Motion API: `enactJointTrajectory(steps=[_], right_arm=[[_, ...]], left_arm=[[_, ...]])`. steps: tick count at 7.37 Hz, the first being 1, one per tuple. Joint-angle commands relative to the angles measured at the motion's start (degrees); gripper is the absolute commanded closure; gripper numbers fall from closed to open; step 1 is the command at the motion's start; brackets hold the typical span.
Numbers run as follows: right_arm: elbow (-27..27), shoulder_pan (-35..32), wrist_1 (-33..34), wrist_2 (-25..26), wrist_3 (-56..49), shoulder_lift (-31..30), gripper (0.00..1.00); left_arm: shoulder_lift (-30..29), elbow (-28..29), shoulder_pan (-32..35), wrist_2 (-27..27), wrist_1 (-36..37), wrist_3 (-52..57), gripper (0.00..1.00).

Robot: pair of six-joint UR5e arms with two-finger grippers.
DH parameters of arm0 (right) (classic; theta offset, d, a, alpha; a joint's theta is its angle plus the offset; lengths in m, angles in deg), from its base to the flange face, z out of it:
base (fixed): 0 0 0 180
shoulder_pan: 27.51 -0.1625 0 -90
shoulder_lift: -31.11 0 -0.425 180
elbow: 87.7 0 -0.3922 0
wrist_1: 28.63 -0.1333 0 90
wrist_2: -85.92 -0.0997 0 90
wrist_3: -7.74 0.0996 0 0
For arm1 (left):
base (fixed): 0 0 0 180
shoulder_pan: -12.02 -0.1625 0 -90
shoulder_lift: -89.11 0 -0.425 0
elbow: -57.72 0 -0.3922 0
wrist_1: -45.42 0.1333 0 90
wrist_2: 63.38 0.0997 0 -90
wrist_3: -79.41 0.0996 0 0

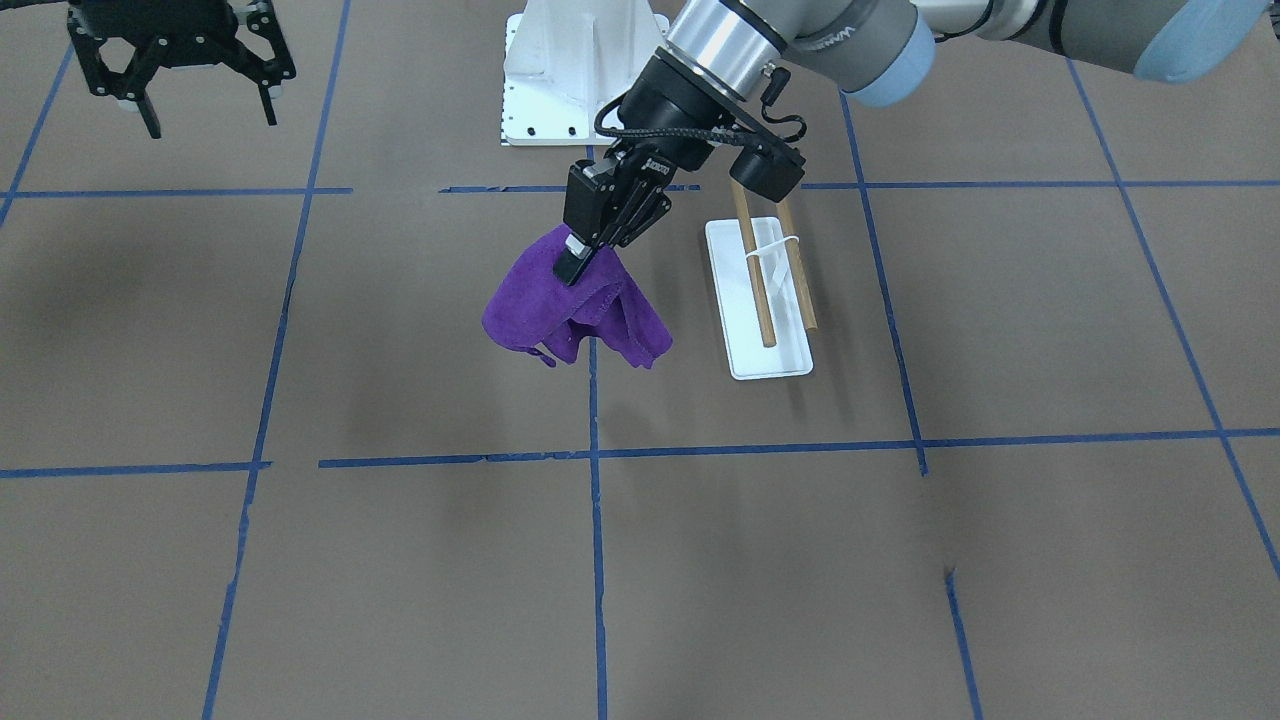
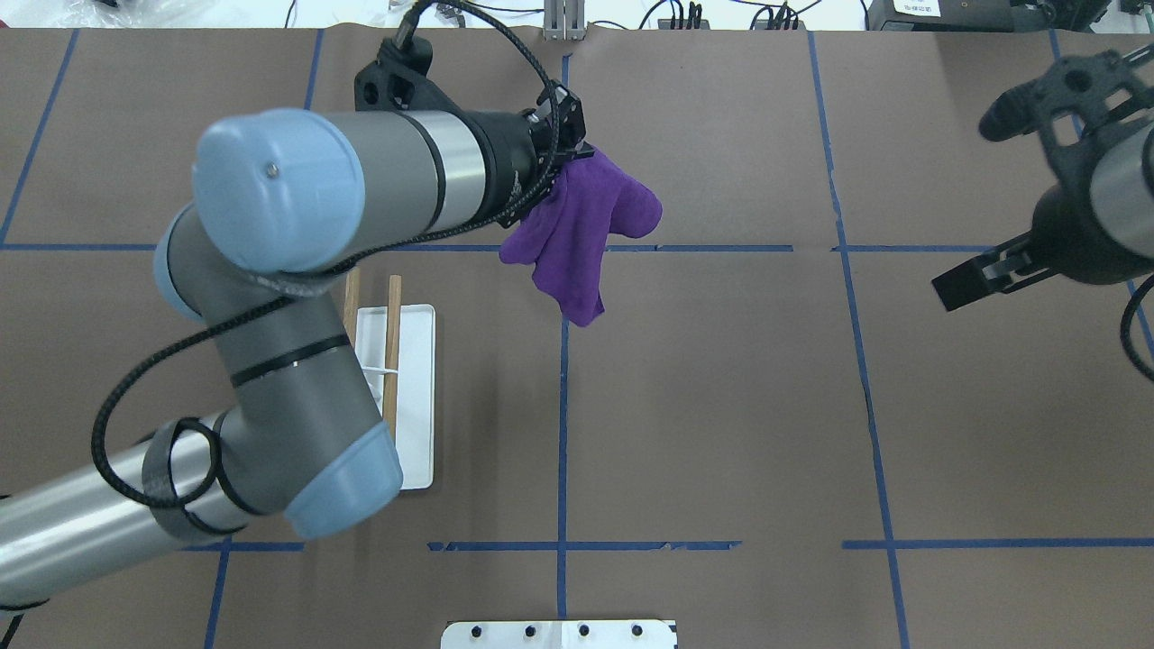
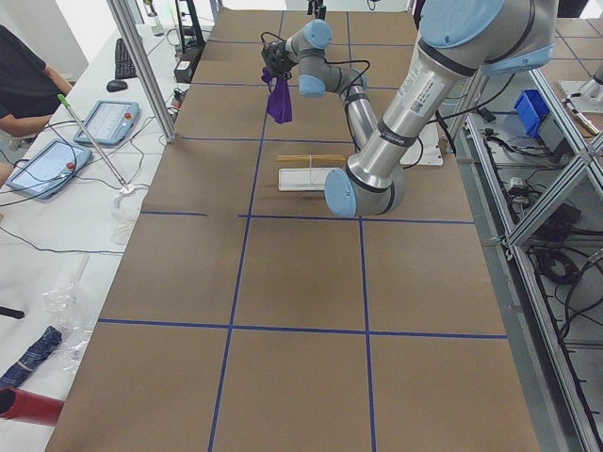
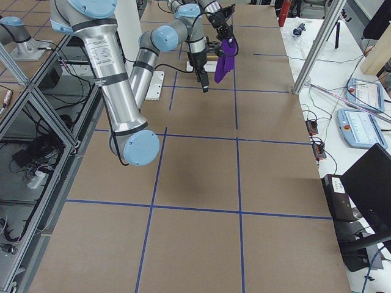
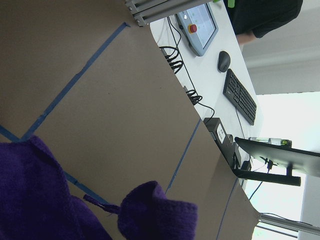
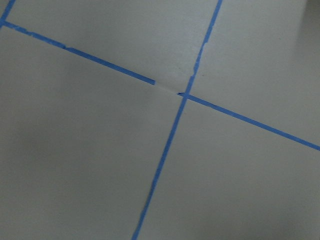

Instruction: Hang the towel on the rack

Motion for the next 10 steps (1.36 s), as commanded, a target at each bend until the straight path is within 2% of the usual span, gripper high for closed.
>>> enactJointTrajectory(steps=[1, 2, 3, 4, 6, 8, 10], right_arm=[[5.1, -10.7, -0.2, -7.8, -10.1, -3.2, 0.00], [6.6, -13.4, -0.3, -8.8, -14.4, -4.7, 0.00], [8.8, -15.6, -0.3, -11.2, -16.7, -5.3, 0.00], [10.6, -17.1, -0.3, -12.1, -16.8, -5.8, 0.00], [12.5, -18.4, -0.4, -12.7, -16.9, -6.0, 0.00], [13.6, -19.7, -0.4, -15.6, -16.9, -6.3, 0.00], [14.1, -21.0, -0.4, -15.9, -16.8, -6.3, 0.00]], left_arm=[[3.6, -7.3, -7.0, 13.2, 9.0, -0.1, 1.00], [6.6, -10.7, -7.7, 15.7, 11.2, -0.2, 1.00], [10.2, -11.9, -10.1, 21.6, 11.9, -0.2, 1.00], [12.2, -12.0, -11.3, 24.2, 12.1, -0.9, 1.00], [17.3, -13.3, -12.1, 25.4, 13.0, -3.7, 1.00], [22.7, -21.4, -12.2, 25.1, 20.1, -7.3, 1.00], [29.2, -21.8, -12.1, 24.9, 20.7, -13.2, 1.00]])
